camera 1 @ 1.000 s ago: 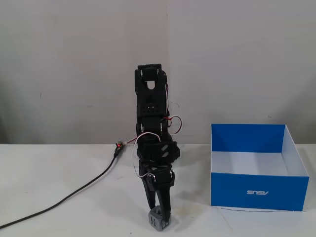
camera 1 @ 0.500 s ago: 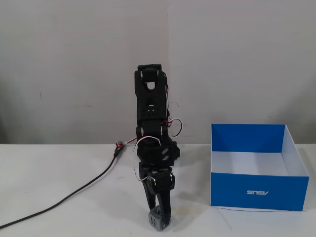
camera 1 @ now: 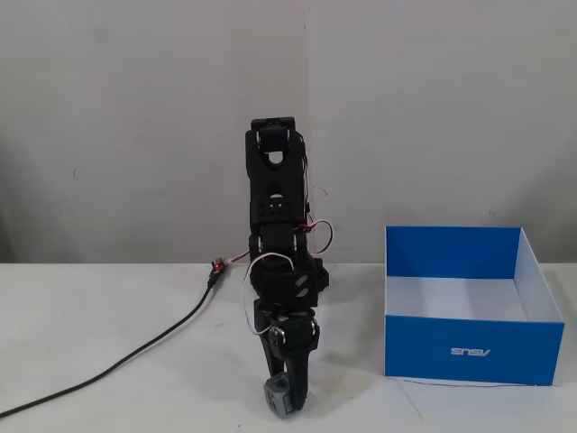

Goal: Pick the gray block and keep it in the box.

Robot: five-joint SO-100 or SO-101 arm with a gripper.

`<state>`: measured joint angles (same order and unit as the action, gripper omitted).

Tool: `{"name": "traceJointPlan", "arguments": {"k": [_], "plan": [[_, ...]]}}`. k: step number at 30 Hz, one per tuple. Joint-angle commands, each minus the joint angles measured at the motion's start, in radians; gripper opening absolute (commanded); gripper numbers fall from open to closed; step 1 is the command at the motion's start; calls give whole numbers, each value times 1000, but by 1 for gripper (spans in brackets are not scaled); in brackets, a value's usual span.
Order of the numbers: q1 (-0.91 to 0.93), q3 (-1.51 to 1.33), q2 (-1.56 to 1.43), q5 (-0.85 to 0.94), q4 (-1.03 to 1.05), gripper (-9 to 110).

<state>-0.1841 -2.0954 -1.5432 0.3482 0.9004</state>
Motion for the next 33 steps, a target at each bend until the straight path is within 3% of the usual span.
{"name": "traceJointPlan", "arguments": {"k": [1, 18, 33], "plan": [[-12, 69, -12, 8, -14, 14], [-25, 219, -176, -15, 170, 13], [-284, 454, -345, -166, 385, 13]]}}
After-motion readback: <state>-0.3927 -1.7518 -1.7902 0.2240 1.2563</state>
